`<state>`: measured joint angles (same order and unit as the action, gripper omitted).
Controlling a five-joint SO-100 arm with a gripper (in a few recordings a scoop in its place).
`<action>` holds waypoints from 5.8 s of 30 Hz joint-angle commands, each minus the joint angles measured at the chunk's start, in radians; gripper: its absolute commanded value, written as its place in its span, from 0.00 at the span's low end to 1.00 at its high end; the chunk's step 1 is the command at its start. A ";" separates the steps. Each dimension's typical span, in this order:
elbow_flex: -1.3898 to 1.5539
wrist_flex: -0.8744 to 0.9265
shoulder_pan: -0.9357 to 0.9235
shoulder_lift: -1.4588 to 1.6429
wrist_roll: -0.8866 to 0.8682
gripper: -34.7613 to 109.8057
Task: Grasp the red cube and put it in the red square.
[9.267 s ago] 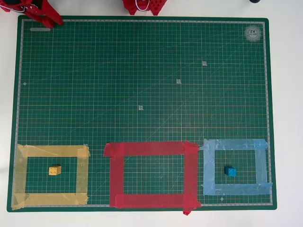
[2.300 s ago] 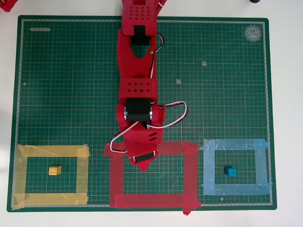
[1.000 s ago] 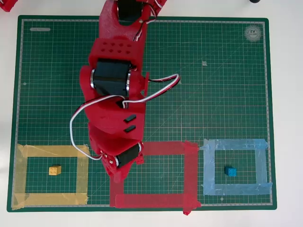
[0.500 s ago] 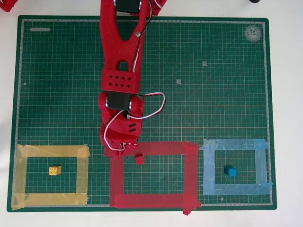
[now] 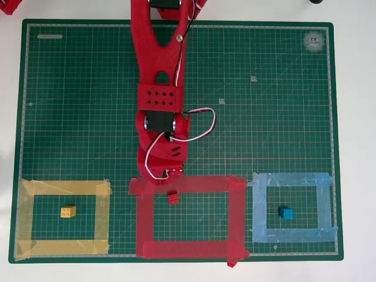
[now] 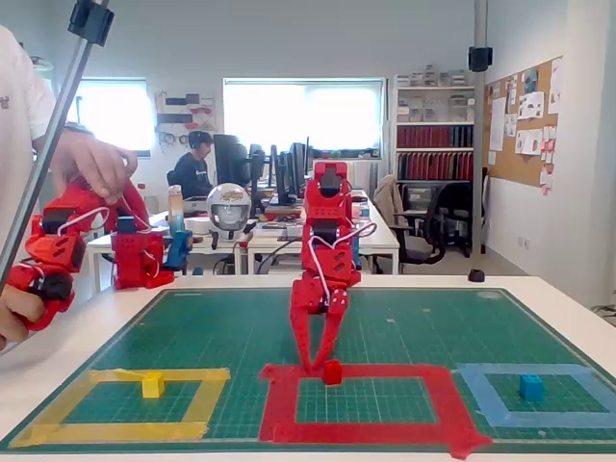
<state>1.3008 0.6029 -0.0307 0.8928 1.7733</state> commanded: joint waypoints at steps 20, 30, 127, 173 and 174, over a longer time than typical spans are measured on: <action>0.130 -0.265 0.052 0.097 -0.006 0.24; 0.143 -0.284 0.074 0.104 -0.026 0.24; 0.023 -0.497 0.067 -0.060 -0.084 0.24; 0.101 -0.723 0.101 -0.086 -0.141 0.24; 0.104 -0.726 0.101 -0.086 -0.146 0.24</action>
<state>1.3944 -0.0721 0.0491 0.7823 1.6383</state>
